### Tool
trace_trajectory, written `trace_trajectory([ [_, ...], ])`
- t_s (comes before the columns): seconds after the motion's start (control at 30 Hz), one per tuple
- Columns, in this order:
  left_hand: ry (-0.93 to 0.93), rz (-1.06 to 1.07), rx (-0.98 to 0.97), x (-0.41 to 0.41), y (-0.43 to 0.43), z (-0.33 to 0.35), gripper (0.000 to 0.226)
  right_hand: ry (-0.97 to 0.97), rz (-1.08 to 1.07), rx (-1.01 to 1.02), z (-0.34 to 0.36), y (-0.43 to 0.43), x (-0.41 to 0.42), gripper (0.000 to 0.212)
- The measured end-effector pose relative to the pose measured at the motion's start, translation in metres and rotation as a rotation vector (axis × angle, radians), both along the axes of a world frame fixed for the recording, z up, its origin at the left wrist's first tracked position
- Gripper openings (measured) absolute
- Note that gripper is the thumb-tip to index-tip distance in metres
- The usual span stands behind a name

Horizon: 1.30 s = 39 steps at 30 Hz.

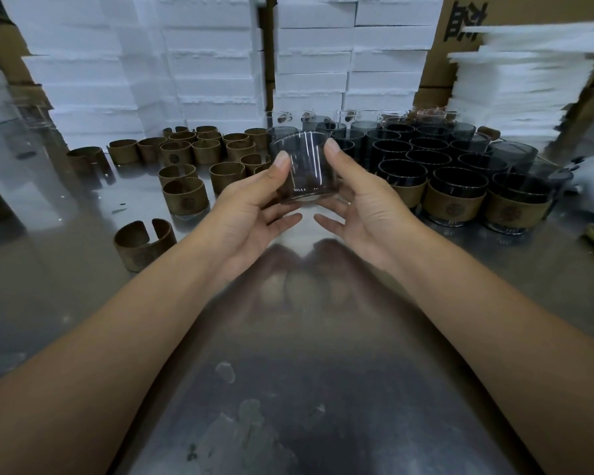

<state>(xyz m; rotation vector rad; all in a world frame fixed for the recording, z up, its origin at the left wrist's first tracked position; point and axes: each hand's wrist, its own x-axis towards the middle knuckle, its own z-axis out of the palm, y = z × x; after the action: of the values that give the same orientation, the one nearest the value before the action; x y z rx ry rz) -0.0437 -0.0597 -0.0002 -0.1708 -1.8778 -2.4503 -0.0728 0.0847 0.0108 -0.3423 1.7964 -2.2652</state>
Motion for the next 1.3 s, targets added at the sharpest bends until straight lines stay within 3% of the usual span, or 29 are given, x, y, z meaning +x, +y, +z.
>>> trace_trajectory([
  [0.2,0.001,-0.027,-0.004,0.000,0.000,0.001,0.041,-0.028,0.006,-0.011,0.000,-0.002,0.000,0.029],
  [0.4,0.023,0.099,-0.100,-0.001,0.000,0.000,0.053,0.118,-0.108,0.072,-0.001,-0.007,0.004,0.030],
  [0.5,0.038,0.132,-0.113,-0.002,0.000,-0.002,0.038,0.181,-0.203,-0.008,0.000,-0.007,0.007,0.022],
  [0.6,0.060,0.106,-0.100,-0.002,0.003,-0.002,0.035,0.220,-0.241,0.014,-0.001,-0.012,0.010,0.036],
  [0.8,0.082,0.069,-0.061,-0.001,0.001,-0.001,0.036,0.206,-0.160,-0.010,0.001,-0.011,0.011,0.029],
  [1.0,0.042,0.022,-0.014,0.000,-0.001,0.001,0.053,0.084,-0.046,-0.061,0.003,-0.003,0.004,0.042],
  [1.2,0.016,-0.037,0.031,-0.002,-0.001,0.001,0.048,0.016,0.027,-0.101,0.001,0.003,-0.003,0.021],
  [1.3,0.039,-0.007,-0.015,-0.002,-0.001,0.001,0.051,0.030,0.012,-0.029,-0.002,0.000,-0.003,0.018],
])
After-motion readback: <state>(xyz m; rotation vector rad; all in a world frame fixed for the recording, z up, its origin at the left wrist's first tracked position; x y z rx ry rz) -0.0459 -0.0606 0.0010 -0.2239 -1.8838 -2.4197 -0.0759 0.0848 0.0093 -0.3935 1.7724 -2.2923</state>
